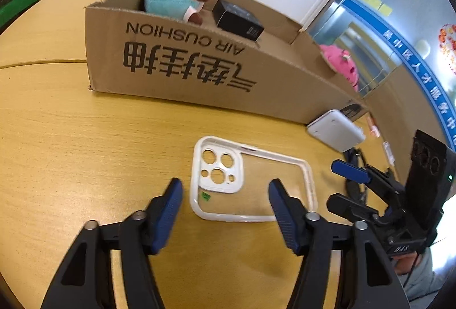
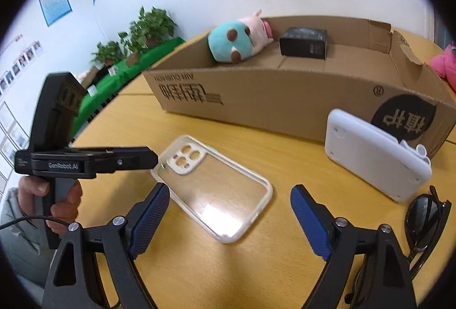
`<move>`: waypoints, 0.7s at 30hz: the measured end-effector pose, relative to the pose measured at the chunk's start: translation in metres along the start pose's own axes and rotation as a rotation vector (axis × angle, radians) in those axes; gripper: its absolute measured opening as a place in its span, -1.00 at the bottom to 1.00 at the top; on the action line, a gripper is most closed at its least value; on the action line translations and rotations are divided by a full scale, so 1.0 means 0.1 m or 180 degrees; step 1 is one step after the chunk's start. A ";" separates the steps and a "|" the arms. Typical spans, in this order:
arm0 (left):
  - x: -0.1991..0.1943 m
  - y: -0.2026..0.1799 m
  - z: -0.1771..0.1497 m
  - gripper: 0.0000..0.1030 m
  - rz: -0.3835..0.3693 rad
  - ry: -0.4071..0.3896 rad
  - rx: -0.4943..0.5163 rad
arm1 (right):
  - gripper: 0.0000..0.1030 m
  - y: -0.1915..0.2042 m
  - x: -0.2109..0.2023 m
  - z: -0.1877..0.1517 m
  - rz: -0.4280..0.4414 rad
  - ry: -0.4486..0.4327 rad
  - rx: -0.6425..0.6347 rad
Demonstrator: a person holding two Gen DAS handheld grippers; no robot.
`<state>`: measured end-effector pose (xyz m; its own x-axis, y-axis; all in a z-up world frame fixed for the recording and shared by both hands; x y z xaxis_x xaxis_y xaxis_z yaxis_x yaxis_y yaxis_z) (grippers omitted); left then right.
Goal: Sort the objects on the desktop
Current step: 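Close the left gripper on the white rim of the phone case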
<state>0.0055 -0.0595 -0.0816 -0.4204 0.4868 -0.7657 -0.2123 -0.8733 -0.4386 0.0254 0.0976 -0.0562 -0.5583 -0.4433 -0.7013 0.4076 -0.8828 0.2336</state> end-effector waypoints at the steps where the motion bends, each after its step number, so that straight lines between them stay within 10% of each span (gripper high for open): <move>1: 0.04 0.02 0.00 -0.09 0.0016 0.0029 -0.0033 | 0.48 -0.01 0.03 -0.02 -0.0061 0.0046 -0.0013; 4: 0.11 0.14 0.00 -0.59 0.0130 0.0063 -0.0132 | 0.02 -0.05 0.15 -0.11 -0.0240 0.0218 -0.0051; 9: 0.10 0.18 -0.02 -0.85 0.0241 0.0041 -0.0088 | -0.67 -0.15 0.22 -0.22 -0.0456 0.0341 -0.0034; 21: 0.11 0.10 -0.14 -0.82 0.0382 0.0178 0.0129 | -0.82 -0.26 0.18 -0.15 -0.0574 0.0245 0.0022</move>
<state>0.0107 -0.0622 -0.1007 -0.3954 0.3783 -0.8370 -0.1994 -0.9249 -0.3238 0.0149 0.1149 -0.0850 -0.5647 -0.2649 -0.7816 0.3008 -0.9480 0.1039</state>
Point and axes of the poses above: each gripper's, at about its wrist camera, not at the fingertips, and x roughly the way its jaws point, y to its left, z to its top, the point moved 10 cm from there along x, roughly the way its jaws point, and after that the axes turned 3 degrees about -x, right-handed, at the moved point
